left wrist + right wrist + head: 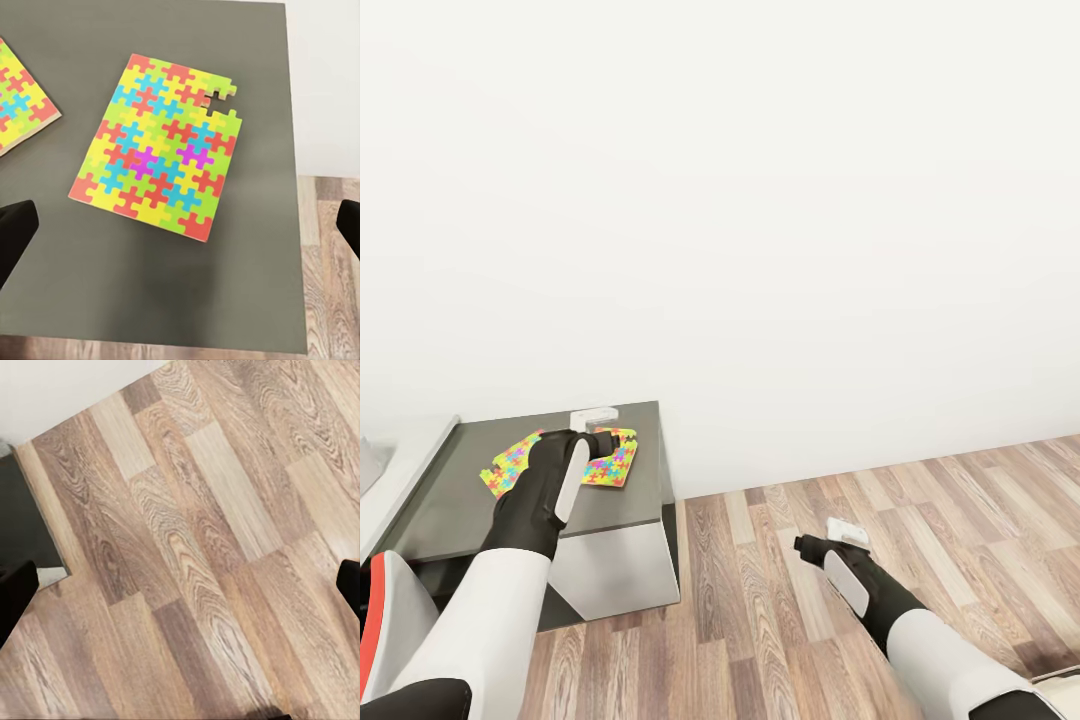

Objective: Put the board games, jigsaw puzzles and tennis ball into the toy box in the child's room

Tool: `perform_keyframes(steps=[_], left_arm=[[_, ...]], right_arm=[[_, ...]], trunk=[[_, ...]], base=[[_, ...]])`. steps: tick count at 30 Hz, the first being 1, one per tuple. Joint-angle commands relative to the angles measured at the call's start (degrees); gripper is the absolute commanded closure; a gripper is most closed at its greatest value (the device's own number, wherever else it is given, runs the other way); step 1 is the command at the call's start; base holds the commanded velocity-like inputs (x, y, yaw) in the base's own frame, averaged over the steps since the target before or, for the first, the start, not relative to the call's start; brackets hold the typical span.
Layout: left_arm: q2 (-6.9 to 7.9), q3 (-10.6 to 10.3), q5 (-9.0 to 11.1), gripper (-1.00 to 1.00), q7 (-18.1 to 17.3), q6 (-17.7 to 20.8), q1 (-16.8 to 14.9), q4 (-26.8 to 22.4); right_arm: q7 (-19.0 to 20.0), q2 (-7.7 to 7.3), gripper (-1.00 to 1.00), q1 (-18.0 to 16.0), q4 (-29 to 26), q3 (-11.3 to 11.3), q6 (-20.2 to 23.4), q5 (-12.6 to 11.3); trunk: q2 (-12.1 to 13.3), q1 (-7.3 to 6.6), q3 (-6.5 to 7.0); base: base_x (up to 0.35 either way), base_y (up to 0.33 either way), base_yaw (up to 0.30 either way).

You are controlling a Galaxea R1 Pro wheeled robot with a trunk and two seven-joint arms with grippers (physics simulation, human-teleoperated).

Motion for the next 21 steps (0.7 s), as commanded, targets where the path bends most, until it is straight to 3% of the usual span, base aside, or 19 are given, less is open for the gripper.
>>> perform_keyframes(steps=[1,2,4,5,6,8,9,10,12,13,16,21], left_arm=[[-0.07,0.09,0.5,-1.0,0.33,0.19,-0.05,-0.04],[-0.08,0.09,0.5,-1.0,0.32,0.19,-0.05,-0.04],[-0.1,0.09,0.52,-1.0,0.3,0.18,-0.05,-0.03],[-0.1,0.09,0.52,-1.0,0.29,0.18,-0.05,-0.03],[-0.1,0.09,0.53,-1.0,0.29,0.18,-0.05,-0.02],[-0.11,0.09,0.54,-1.0,0.28,0.17,-0.05,-0.02],[-0.11,0.09,0.56,-1.0,0.28,0.17,-0.05,-0.02],[-0.11,0.09,0.56,-1.0,0.28,0.17,-0.05,-0.02],[-0.11,0.09,0.55,-1.0,0.26,0.17,-0.05,-0.02],[-0.08,0.09,0.54,-1.0,0.24,0.17,-0.05,-0.02],[-0.05,0.09,0.59,-1.0,0.21,0.17,-0.05,-0.02],[0.01,0.09,0.61,-1.0,0.14,0.17,-0.05,-0.02]], right_arm=[[3.11,-1.58,-1.0,-0.02,-0.34,0.28,1.03,-0.37],[5.25,-2.4,-1.0,-0.01,-0.52,0.26,1.46,-0.46],[13.39,-5.05,-1.0,0.04,-1.19,0.18,2.44,-0.72],[20.03,-6.77,-1.0,0.06,-1.51,0.12,2.8,-0.86],[23.56,-7.53,-1.0,0.07,-1.59,0.1,2.89,-0.89],[37.31,-9.56,-1.0,0.09,-1.78,-0.1,2.86,-0.94],[40.39,-9.88,-1.0,0.09,-1.84,-0.19,2.84,-0.95],[45.92,-10.33,-1.0,0.09,-1.98,-0.43,2.8,-0.98],[51.87,-10.53,-1.0,0.1,-2.12,-0.93,2.77,-1.02],[54.24,-10.51,-1.0,0.1,-2.17,-1.25,2.76,-1.02],[56.6,-10.44,-1.0,0.1,-2.23,-1.88,2.82,-1.05],[57.91,-10.44,-1.0,0.1,-2.33,-3.12,2.93,-1.15]], trunk=[[-0.12,0.03,-0.11],[-0.12,0.03,-0.11],[-0.12,0.03,-0.11],[-0.12,0.03,-0.11],[-0.12,0.03,-0.11],[-0.12,0.03,-0.11],[-0.12,0.03,-0.11],[-0.12,0.03,-0.11],[-0.12,0.03,-0.11],[-0.12,0.03,-0.11],[-0.12,0.03,-0.11],[-0.12,0.03,-0.11]], base=[[0.0,0.0,0.0],[0.0,0.0,0.0],[0.0,0.0,0.0],[0.0,0.0,0.0],[0.0,0.0,0.0],[0.0,0.0,0.0],[0.0,0.0,0.0],[0.0,0.0,0.0],[0.0,0.0,0.0],[0.0,0.0,0.0],[0.0,0.0,0.0],[0.0,0.0,0.0]])
